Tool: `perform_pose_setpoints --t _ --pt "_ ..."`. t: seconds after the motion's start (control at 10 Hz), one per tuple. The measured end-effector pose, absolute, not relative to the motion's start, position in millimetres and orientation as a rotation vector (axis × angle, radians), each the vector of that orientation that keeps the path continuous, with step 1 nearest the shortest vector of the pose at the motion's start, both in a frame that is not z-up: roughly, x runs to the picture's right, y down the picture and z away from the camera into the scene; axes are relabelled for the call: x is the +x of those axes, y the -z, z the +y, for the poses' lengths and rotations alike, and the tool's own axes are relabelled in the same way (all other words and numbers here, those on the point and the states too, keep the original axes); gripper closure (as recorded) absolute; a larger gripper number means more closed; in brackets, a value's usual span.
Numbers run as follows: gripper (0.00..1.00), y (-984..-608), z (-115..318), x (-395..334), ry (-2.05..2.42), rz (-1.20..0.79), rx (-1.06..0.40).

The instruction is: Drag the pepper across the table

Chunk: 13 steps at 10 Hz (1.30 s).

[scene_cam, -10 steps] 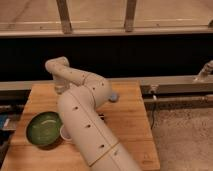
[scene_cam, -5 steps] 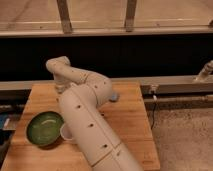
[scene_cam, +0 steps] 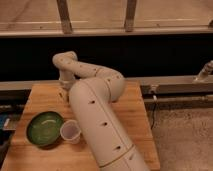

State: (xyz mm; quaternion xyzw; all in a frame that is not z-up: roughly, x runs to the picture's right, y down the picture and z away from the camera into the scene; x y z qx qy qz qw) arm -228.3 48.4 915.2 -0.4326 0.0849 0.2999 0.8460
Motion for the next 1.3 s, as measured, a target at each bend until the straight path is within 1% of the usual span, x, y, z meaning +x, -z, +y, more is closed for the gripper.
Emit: perform_pose_setpoints --t 0.3,0.8,1.0,1.1,1.3 --pt "1.00 -917.6 44.2 -218.6 -0.669 0.174 -0.909" --pt "1.00 -931.3 38.8 -174.1 -0.772 0.209 -0.928" --pt "1.00 -937.2 37.5 -133.1 -0.850 0.256 -0.931" --pt "1.00 -936.7 37.9 -118.2 -0.880 0.272 -0.929" --pt "1.00 -931.8 42.0 -65.9 -0.980 0.321 -0.919"
